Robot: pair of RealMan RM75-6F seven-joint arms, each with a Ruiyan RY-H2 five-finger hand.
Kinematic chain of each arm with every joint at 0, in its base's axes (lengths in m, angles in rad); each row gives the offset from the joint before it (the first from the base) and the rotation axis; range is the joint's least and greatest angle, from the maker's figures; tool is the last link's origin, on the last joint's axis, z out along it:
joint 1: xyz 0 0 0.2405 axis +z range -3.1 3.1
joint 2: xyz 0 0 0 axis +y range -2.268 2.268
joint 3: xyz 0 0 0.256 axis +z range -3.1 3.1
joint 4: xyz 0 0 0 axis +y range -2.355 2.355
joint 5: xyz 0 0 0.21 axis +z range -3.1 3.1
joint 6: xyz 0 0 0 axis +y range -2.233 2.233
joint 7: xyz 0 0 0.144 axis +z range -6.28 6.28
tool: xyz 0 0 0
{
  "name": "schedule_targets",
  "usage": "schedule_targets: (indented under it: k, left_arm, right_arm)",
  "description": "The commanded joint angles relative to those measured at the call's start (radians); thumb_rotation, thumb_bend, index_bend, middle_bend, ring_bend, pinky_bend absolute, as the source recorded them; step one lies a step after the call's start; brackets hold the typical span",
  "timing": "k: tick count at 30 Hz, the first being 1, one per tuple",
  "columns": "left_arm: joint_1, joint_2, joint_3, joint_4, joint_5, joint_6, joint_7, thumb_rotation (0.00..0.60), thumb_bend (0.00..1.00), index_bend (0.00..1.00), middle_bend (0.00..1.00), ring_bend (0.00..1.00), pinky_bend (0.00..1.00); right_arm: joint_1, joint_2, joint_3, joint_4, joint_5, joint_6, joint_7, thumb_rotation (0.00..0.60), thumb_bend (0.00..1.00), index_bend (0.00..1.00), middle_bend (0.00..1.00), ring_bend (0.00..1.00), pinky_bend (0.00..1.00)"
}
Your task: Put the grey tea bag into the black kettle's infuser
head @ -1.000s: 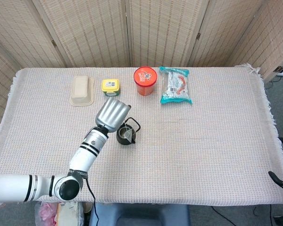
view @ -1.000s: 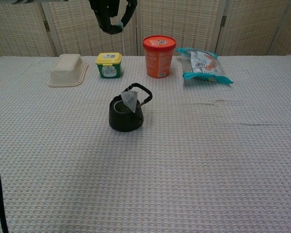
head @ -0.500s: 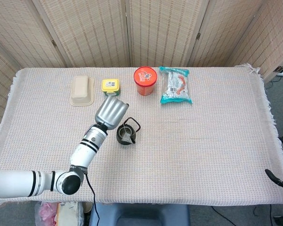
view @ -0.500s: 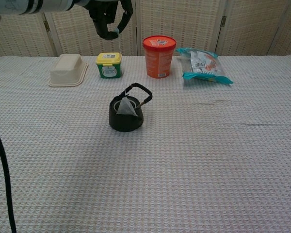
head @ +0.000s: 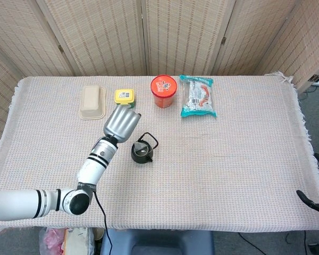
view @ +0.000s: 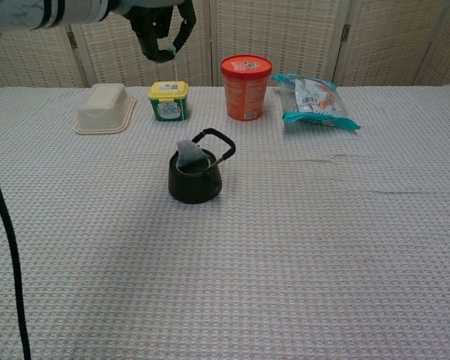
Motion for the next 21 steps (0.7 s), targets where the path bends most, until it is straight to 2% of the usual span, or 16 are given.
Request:
schedule_targets:
  k: [1, 10, 21]
  left_arm:
    - [0.021, -0.005, 0.017, 0.004, 0.021, 0.000, -0.031, 0.600, 0.48, 0.63, 1.00, 1.00, 1.00]
    - [0.126, -0.045, 0.060, 0.003, 0.081, 0.030, -0.192, 0.600, 0.48, 0.63, 1.00, 1.00, 1.00]
    - [0.241, -0.096, 0.121, -0.141, 0.164, 0.212, -0.187, 0.600, 0.48, 0.63, 1.00, 1.00, 1.00]
  right_arm:
    - [0.001, 0.000, -0.001, -0.001, -0.002, -0.003, -0.002, 0.600, 0.10, 0.00, 0.00, 0.00, 0.00]
    - [-0.009, -0.005, -0.012, 0.005, -0.034, 0.023, -0.003, 0.600, 0.10, 0.00, 0.00, 0.00, 0.00]
    - [-0.022, -0.010, -0.031, 0.037, -0.086, 0.067, 0.024, 0.600, 0.10, 0.00, 0.00, 0.00, 0.00]
